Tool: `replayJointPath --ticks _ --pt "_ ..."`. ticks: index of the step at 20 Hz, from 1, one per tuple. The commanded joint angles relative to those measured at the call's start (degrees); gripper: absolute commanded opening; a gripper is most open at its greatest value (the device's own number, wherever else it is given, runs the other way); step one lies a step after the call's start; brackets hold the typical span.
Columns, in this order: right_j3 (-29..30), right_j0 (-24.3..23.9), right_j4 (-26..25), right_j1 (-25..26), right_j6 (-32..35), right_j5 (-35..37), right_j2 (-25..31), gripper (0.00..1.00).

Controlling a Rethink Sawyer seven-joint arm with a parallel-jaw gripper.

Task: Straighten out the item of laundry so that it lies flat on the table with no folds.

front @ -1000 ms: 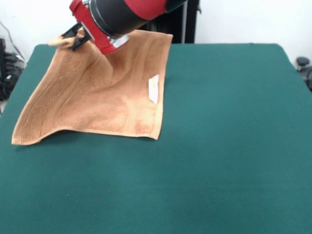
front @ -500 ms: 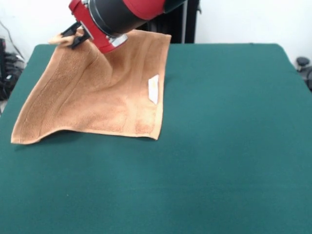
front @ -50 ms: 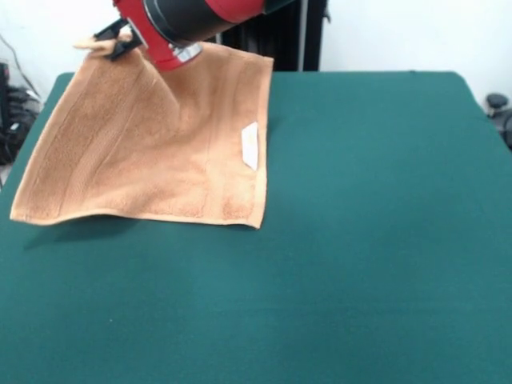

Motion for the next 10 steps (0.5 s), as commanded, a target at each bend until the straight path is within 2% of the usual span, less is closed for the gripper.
replayJointPath --ticks 1,7,8,10 --pt "9.9 2.0 -2.1 0.2 0.9 -5.6 0.9 0.0" --pt "10.1 2.6 -2.8 0.2 2.4 -6.5 0.6 0.0" --pt "10.1 2.5 -2.9 0.2 2.5 -6.6 0.7 1.0" --pt "10.2 2.7 -3.2 0.1 2.9 -7.4 0.6 1.0"
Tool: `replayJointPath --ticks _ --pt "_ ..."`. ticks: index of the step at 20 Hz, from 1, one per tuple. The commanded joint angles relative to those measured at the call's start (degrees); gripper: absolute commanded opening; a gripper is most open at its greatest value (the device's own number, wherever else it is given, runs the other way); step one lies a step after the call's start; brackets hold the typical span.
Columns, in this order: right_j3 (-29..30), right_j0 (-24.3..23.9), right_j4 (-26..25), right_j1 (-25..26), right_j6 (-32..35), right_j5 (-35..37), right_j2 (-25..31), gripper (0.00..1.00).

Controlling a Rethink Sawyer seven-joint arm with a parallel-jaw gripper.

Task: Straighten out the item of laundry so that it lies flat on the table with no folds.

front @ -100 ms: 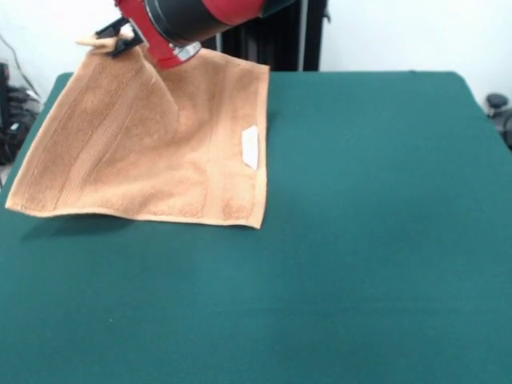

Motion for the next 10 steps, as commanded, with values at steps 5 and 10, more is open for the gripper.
replayJointPath --ticks 5,10 --pt "7.1 2.6 -1.9 0.1 3.1 -6.3 0.8 1.0" --pt "6.9 2.8 -1.4 0.4 3.6 -6.1 0.4 1.0"
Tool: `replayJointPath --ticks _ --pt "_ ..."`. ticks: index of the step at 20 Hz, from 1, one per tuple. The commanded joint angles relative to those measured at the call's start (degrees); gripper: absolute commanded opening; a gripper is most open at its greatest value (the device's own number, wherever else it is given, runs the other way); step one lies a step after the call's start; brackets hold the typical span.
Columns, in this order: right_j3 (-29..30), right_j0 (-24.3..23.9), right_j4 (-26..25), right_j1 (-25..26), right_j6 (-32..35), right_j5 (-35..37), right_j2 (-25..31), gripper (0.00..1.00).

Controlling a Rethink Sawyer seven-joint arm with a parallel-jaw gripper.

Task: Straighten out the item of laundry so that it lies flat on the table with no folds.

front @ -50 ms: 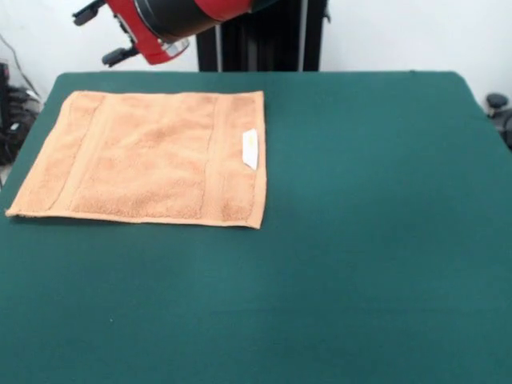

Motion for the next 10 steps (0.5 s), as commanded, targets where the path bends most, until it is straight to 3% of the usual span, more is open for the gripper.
replayJointPath --ticks 1,10 --pt "6.5 2.8 -0.5 0.6 3.9 -4.3 1.9 1.0" --pt "5.4 2.0 0.5 1.0 3.3 -4.4 3.0 1.0"
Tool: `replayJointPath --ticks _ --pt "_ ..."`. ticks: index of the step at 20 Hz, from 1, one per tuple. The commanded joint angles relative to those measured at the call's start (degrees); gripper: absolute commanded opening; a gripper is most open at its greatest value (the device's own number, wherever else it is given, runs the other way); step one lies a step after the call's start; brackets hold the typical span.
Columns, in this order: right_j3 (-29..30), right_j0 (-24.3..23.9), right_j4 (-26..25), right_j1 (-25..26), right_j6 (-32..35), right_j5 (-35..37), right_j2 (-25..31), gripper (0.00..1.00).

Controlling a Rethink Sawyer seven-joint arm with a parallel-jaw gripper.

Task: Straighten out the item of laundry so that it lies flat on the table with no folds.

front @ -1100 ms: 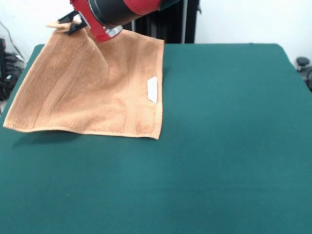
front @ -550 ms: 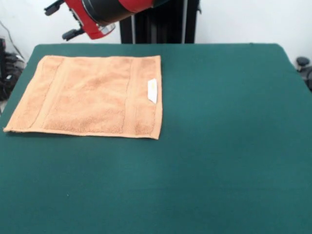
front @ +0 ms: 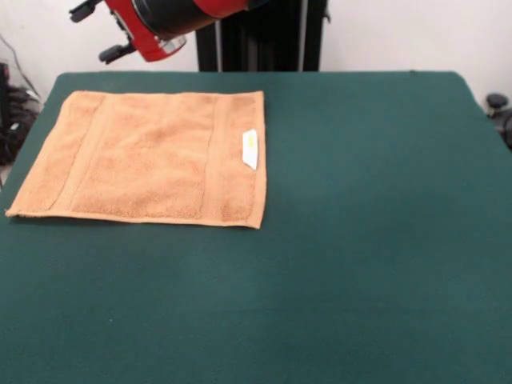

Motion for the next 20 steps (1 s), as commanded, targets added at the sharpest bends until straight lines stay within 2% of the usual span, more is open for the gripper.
replayJointPath --ticks 1,5,6,8,9,11,15,20 --pt "4.7 1.9 0.9 1.1 2.7 -3.6 3.5 1.0" --pt "2.5 -1.3 6.1 0.8 -2.8 0.1 7.9 1.0" --pt "2.7 -2.2 7.1 0.5 -3.7 -1.1 9.1 1.0" --pt "5.2 -5.6 9.7 -1.0 -7.4 -8.3 13.7 1.0" --pt "7.0 -7.7 11.7 -1.7 -8.2 -12.4 16.2 1.0" --pt "8.4 -9.4 13.1 -2.1 -8.5 -16.3 18.5 1.0" --pt "10.7 -10.3 12.3 -3.2 -7.0 -24.8 20.5 1.0" --pt "10.5 -13.0 14.4 -2.8 -9.6 -23.7 23.7 1.0"
